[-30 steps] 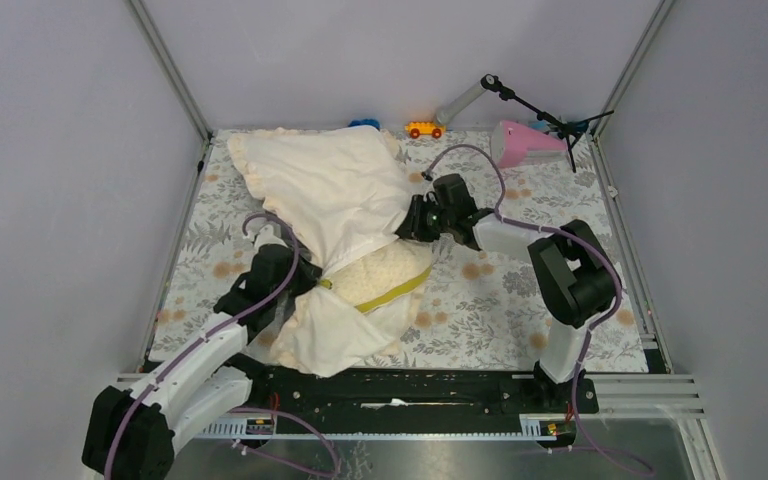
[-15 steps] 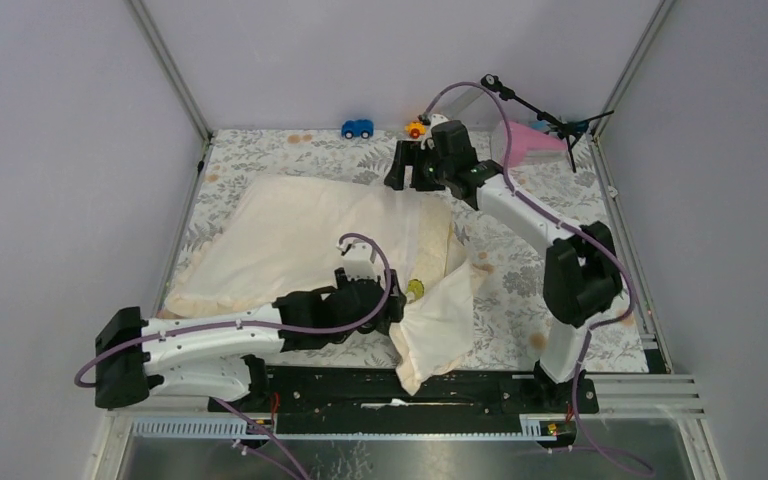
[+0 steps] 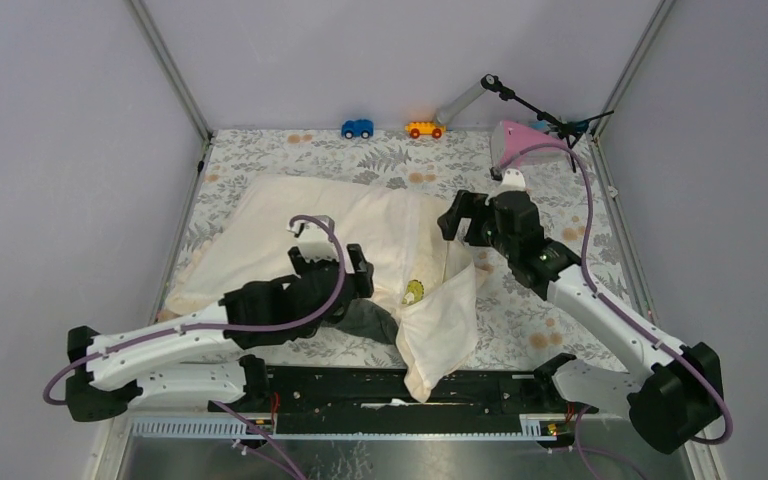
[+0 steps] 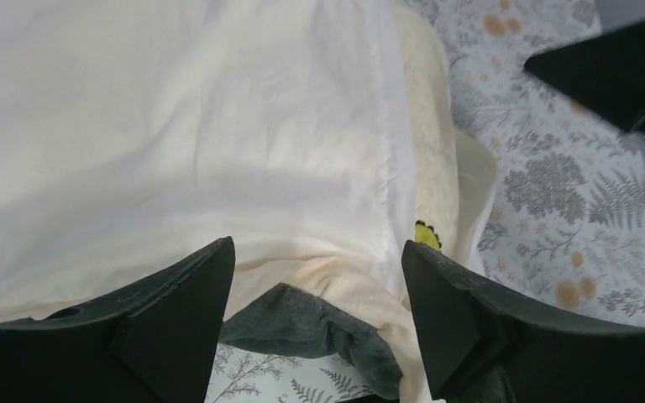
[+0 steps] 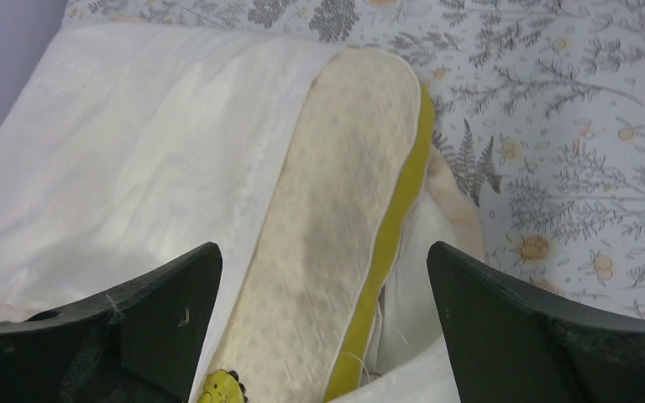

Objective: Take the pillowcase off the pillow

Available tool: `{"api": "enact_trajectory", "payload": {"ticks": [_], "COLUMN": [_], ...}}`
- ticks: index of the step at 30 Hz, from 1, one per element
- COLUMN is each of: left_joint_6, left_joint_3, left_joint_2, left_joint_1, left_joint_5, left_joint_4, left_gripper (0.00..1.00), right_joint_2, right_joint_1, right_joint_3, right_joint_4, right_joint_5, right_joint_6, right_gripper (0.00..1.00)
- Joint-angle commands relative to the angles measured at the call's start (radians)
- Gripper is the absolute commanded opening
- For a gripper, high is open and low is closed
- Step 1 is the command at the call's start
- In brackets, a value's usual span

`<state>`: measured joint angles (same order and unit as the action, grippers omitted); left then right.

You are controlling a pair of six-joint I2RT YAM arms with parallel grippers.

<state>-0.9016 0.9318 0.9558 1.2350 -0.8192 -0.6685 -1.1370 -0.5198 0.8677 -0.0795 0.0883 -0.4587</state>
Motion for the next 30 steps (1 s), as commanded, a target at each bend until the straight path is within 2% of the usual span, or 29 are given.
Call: {"api": "enact_trajectory", "payload": {"ticks": [1,8,14,17,22,25,30], "left_joint_6": [0.106,0.215,0.286,0.331,0.331,0.332,0.317], "left_joint_3": [0.107,0.215,0.341,0.384,0.406,0.360,0.290], "left_joint_2": [-0.033,0.094,0.317,0.405,0.527,0.544,0.554], "left_joint_1": [0.000,0.000,0.000,-0.010,-0.135,-0.177,-0.233], "left_joint_5": [-0.070,-0.098,-0.080,-0.036,0.216,0.336,0.490], "left_joint_4": [-0.019,0.004,0.033,0.067,0.091,0.153,0.225], "left_gripper": [0.79,0.79,0.78,0.82,0.78,0.73,0.71], "right_joint_2": [0.078,0.189,0.201,0.194,0.172,0.151,0.082], "right_joint_1": [-0.002,-0.002,-0.002,-0.001,-0.001,-0.002,-0.002], "right_joint_3": [-0.112,-0.290,-0.319,-0.329,-0.341,-0.343,-0.347], "right_joint_4": [0.044,0.069,0.128,0.145,0.188,0.222,0.267], "right_joint_5": [-0.024,-0.029,-0.085,-0.085,-0.137,-0.158,-0.186], "right_joint_6": [-0.062,-0.085,-0.127,-0.140,-0.173,-0.186,-0.205], "right_gripper": [1.00,1.00,1.00,0.99,0.97,0.91,0.88]}}
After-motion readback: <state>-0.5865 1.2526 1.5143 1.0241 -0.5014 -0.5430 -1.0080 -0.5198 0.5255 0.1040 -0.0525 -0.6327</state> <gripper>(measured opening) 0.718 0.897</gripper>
